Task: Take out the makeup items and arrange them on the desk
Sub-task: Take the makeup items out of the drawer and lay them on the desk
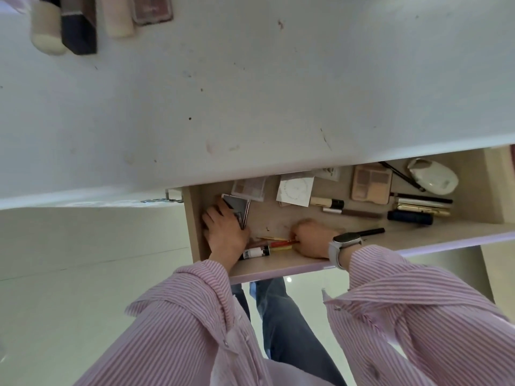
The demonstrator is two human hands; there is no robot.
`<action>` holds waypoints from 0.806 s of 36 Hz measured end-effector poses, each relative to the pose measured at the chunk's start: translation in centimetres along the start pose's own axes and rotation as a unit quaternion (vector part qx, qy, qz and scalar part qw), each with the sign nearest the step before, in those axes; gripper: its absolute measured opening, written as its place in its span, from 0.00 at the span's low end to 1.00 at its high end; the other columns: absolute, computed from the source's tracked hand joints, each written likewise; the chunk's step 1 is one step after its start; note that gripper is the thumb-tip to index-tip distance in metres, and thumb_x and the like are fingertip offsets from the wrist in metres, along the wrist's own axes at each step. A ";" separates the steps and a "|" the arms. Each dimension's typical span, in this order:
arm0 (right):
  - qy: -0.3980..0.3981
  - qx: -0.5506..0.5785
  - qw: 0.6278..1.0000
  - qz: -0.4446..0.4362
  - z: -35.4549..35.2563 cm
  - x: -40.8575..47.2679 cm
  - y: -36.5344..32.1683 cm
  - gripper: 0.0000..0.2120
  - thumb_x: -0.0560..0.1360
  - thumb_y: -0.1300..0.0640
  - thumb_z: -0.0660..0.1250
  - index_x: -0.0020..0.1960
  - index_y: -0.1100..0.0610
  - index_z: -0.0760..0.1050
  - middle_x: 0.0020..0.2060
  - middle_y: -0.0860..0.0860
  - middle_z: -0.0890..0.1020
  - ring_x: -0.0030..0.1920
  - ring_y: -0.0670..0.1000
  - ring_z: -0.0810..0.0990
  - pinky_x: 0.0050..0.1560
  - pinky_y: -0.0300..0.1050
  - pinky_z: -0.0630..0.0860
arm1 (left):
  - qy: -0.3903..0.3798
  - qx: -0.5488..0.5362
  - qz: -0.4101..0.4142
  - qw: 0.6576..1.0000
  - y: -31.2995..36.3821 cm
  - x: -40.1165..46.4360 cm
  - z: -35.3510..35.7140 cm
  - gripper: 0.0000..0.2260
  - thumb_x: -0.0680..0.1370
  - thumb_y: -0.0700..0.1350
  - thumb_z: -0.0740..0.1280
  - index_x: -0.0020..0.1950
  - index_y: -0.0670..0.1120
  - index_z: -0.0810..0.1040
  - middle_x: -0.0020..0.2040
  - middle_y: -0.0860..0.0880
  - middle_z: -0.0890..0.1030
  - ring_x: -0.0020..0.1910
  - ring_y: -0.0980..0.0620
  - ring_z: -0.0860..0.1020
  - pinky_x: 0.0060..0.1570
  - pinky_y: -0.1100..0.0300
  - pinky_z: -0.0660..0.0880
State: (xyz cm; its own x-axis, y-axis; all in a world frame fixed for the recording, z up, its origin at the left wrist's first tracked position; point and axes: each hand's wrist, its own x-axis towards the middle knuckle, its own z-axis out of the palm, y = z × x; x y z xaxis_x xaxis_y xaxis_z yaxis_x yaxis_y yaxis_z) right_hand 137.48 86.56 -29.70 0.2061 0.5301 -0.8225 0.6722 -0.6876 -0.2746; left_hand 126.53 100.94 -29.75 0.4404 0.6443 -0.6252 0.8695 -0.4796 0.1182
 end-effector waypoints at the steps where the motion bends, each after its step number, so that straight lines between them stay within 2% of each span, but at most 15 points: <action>1: -0.013 0.007 1.000 0.005 0.1 0.1 0.0 0.12 0.76 0.58 0.59 0.58 0.60 0.72 0.57 0.58 0.76 0.56 0.57 0.74 0.56 0.47 0.71 | -0.001 0.005 0.004 1.000 0.0 0.1 0.0 0.41 0.72 0.50 0.69 0.75 0.40 0.47 0.66 0.38 0.60 0.65 0.39 0.60 0.59 0.47 0.67; 6: -0.036 0.026 0.999 0.010 0.1 0.3 0.1 0.12 0.76 0.59 0.59 0.57 0.62 0.72 0.57 0.59 0.75 0.55 0.57 0.75 0.54 0.47 0.71 | -0.017 0.017 0.015 1.000 0.0 0.2 -0.3 0.43 0.70 0.51 0.71 0.75 0.42 0.46 0.65 0.39 0.60 0.64 0.40 0.61 0.59 0.47 0.67; 9: -0.053 0.037 0.998 0.014 0.0 0.0 -0.1 0.11 0.77 0.58 0.58 0.54 0.63 0.73 0.55 0.59 0.77 0.53 0.57 0.76 0.49 0.44 0.70 | -0.024 0.014 0.028 0.999 -0.3 0.1 -0.6 0.45 0.69 0.51 0.72 0.75 0.44 0.47 0.65 0.39 0.60 0.64 0.40 0.61 0.59 0.46 0.66; 14: -0.061 0.053 0.997 -0.002 -0.5 -0.4 -0.4 0.11 0.77 0.60 0.57 0.58 0.60 0.72 0.56 0.57 0.77 0.53 0.56 0.76 0.48 0.42 0.68 | -0.020 0.014 0.061 0.998 -0.8 -0.9 -1.3 0.47 0.67 0.53 0.73 0.75 0.45 0.47 0.65 0.40 0.60 0.64 0.41 0.62 0.59 0.47 0.67; 17: -0.098 0.030 0.995 -0.002 -1.2 -0.5 -1.0 0.11 0.77 0.60 0.57 0.56 0.61 0.73 0.54 0.57 0.78 0.47 0.53 0.74 0.46 0.41 0.68 | -0.006 0.031 0.080 0.996 -1.2 -1.7 -1.6 0.45 0.68 0.56 0.72 0.75 0.45 0.48 0.65 0.42 0.60 0.64 0.42 0.62 0.61 0.47 0.66; 21: -0.142 -0.030 0.989 -0.005 -2.6 -0.2 -1.8 0.07 0.75 0.55 0.61 0.46 0.59 0.72 0.38 0.53 0.75 0.37 0.50 0.71 0.31 0.39 0.64 | 0.019 0.047 0.108 0.993 -1.6 -2.5 -1.8 0.42 0.70 0.57 0.70 0.74 0.45 0.50 0.67 0.43 0.60 0.65 0.44 0.62 0.63 0.49 0.65; 24: -0.157 -0.036 0.987 -0.003 -3.0 -0.2 -2.0 0.07 0.75 0.55 0.61 0.45 0.59 0.70 0.32 0.49 0.70 0.31 0.46 0.67 0.29 0.39 0.62 | 0.029 0.045 0.118 0.992 -1.9 -3.0 -2.0 0.41 0.71 0.58 0.69 0.74 0.46 0.50 0.68 0.43 0.59 0.65 0.44 0.61 0.63 0.50 0.65; 29: -0.137 -0.028 0.990 -0.018 -3.4 -1.3 -1.8 0.08 0.74 0.55 0.62 0.44 0.60 0.70 0.40 0.54 0.74 0.38 0.52 0.71 0.30 0.40 0.63 | 0.036 0.046 0.130 0.990 -2.1 -3.7 -2.8 0.41 0.71 0.56 0.68 0.75 0.46 0.48 0.69 0.45 0.59 0.66 0.45 0.60 0.64 0.53 0.63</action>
State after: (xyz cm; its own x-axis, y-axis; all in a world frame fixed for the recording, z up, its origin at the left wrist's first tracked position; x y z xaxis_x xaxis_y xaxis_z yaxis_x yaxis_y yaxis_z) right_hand 138.42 88.79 -26.43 -0.0144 0.3944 -0.9188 0.7159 -0.6375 -0.2848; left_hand 123.74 101.23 -25.47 0.6638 0.5314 -0.5263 0.7025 -0.6846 0.1947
